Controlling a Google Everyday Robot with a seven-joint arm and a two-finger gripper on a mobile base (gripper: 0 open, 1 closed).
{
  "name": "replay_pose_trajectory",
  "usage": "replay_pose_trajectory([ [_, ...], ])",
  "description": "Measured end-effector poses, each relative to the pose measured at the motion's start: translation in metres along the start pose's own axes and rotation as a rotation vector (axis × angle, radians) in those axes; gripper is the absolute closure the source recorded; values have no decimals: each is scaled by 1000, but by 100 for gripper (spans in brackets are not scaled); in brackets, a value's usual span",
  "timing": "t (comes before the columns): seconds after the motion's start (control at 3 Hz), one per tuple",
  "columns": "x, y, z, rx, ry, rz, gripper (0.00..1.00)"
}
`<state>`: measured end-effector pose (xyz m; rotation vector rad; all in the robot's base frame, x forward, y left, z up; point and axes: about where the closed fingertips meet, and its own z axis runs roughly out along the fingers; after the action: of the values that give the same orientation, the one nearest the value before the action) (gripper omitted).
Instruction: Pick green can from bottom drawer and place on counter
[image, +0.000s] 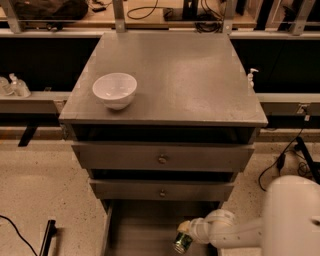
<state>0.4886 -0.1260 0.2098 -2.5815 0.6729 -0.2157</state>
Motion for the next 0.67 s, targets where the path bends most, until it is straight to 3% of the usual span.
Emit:
replay_pose_trajectory([
  [0.33, 22, -13, -98, 189, 127, -39, 100],
  [0.67, 22, -14, -160, 268, 218, -37, 100],
])
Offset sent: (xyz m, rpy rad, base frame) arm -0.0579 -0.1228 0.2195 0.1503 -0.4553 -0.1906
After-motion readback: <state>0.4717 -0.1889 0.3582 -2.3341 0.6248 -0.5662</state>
